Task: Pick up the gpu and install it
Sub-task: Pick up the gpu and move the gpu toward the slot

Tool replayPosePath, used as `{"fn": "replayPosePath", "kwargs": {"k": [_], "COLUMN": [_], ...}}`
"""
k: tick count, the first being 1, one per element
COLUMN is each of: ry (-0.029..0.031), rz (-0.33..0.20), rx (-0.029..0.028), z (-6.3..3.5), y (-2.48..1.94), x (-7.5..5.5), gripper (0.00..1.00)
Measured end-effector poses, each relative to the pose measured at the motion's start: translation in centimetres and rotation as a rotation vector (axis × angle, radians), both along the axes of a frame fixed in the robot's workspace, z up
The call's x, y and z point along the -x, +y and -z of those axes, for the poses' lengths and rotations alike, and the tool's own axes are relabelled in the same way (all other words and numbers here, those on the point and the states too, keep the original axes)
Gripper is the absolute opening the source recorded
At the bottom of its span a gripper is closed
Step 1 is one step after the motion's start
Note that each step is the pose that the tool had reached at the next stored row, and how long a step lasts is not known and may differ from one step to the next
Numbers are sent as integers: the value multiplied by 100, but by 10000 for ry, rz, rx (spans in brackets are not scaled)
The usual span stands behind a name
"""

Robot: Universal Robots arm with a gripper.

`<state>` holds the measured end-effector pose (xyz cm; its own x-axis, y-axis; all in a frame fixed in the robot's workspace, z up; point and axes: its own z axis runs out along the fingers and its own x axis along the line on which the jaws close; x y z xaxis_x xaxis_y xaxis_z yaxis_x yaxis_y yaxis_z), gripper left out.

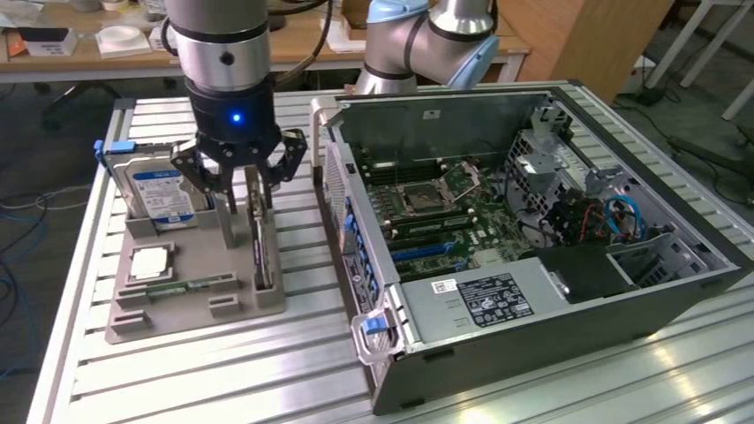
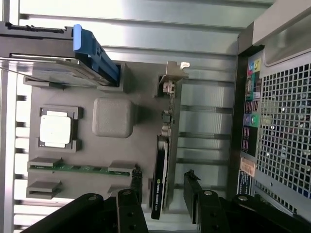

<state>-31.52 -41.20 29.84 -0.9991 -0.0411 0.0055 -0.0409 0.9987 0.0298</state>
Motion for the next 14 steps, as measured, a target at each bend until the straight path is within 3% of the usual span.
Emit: {"fn": "replayPosePath", "kwargs": {"k": [14], "ry": [-63], "rz": [5], "rx": [0], "z": [255], "y": [-9], "x": [7], "gripper": [47]}}
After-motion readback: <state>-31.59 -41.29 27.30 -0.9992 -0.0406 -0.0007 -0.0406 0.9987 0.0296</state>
